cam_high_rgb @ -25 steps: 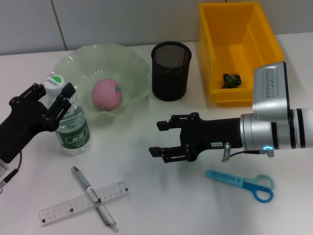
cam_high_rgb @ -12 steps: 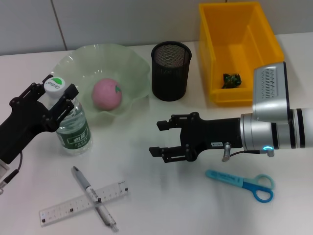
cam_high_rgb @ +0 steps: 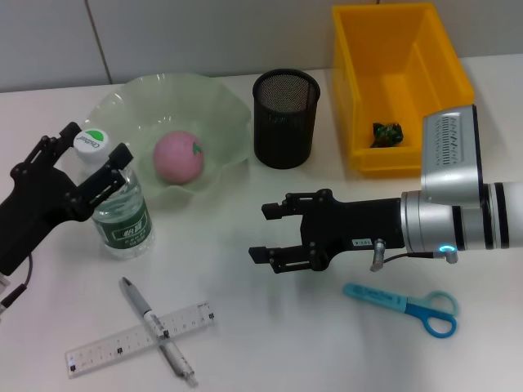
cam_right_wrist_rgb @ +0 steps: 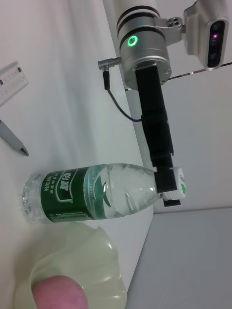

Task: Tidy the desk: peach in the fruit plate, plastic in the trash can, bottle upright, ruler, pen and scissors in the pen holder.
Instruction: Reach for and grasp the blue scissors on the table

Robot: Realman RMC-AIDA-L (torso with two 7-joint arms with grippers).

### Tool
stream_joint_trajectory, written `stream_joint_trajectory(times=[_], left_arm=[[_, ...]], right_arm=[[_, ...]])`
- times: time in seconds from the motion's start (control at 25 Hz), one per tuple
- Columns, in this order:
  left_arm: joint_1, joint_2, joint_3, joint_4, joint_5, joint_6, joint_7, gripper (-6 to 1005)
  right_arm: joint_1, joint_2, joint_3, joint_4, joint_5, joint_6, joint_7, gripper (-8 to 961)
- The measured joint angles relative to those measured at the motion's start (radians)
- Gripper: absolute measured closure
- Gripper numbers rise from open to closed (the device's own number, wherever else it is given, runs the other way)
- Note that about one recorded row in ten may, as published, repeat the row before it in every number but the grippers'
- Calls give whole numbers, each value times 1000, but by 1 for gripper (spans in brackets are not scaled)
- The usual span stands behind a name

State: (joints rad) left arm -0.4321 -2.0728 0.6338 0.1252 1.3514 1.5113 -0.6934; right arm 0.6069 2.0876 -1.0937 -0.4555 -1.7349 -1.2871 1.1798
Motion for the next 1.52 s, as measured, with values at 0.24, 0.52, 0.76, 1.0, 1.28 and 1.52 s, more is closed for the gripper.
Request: stream_joint_trajectory(times=[0.24,0.52,0.76,1.0,1.28,1.52], left_arm=[[26,5,1,44,0,40,-46,138],[86,9,7,160,8,87,-184,137],[150,13,22,272,28,159,-294,137],[172,13,31,361,109,222,-361,138],[156,13,32,481,282,301,-462,138],[107,13,107,605,462,317,-558,138]], right_arm=[[0,0,0,2,0,0,0,214],[-3,0,5,4,29,-5,0,214],[-16,0,8,3,87,-6,-2,214],[-23,-1,15,2,114,-3,-2,214],[-28,-4,16,2,129,-1,4,214],[-30,-5,39,-1,132,0,32,214]])
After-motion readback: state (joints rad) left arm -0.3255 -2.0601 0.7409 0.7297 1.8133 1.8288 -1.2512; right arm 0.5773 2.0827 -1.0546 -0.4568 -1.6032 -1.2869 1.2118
